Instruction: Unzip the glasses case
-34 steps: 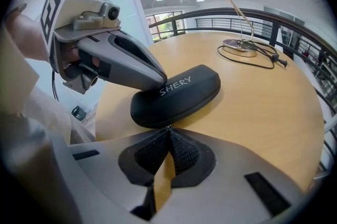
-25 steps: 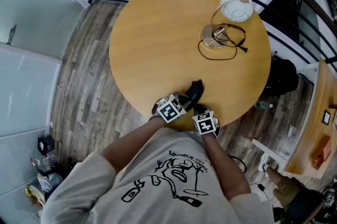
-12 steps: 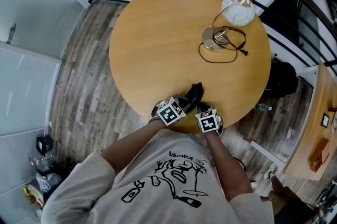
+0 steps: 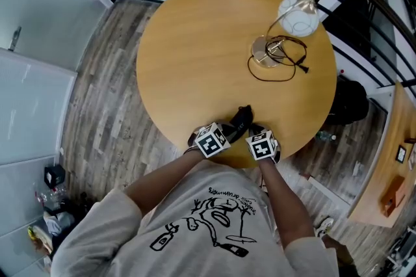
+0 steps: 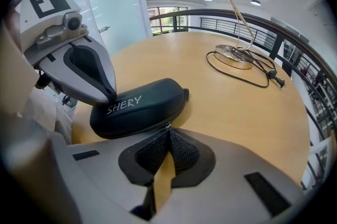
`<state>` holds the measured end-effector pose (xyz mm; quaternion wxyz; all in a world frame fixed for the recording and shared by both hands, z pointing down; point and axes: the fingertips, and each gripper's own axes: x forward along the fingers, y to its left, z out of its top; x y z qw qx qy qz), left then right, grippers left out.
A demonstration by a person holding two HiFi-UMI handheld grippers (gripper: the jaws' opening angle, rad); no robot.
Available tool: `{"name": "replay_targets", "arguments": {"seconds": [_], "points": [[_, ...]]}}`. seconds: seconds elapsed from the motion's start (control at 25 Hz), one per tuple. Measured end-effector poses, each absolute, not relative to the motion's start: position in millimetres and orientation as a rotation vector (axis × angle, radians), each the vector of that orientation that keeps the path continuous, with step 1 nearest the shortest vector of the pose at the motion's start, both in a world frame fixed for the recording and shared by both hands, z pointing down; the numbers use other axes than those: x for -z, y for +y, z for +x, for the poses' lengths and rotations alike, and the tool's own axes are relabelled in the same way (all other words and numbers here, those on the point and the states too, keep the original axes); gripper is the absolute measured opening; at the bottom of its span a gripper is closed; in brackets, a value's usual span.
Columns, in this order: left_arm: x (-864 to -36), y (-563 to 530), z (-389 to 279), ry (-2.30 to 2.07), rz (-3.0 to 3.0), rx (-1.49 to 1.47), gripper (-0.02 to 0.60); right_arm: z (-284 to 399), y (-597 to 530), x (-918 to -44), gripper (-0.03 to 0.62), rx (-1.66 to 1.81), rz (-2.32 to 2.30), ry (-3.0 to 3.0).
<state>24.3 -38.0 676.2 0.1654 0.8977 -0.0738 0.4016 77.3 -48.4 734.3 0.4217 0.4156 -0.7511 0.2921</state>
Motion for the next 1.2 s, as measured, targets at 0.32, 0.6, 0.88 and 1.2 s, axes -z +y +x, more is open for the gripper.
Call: {"name": "replay_targets", "arguments": {"seconds": [0.32,0.6,0.88,1.2], "points": [[-676.4,-36.1,24.8,-0.184,2.548,-1.151,0.008,87.0,-66.1,-736.5,0.023,-0.632,0.978,-1.861],[-675.2,-36.4,24.2,-0.169,2.555,-1.157,0.008,88.1,-71.8,-734.7,0.023,-0.529,0.922,-1.846],[-675.4,-35.1,23.6,-0.158,2.558,-1.167,0.008,89.6,-76.6,-734.7,0.024,-0.458,0.889,-1.829],[-675.9,-35.8,24.0,-0.153,2.564,-1.177,0.008,91.2,-83.6,-734.1,0.023,-0.297,0.824,-1.789]]}}
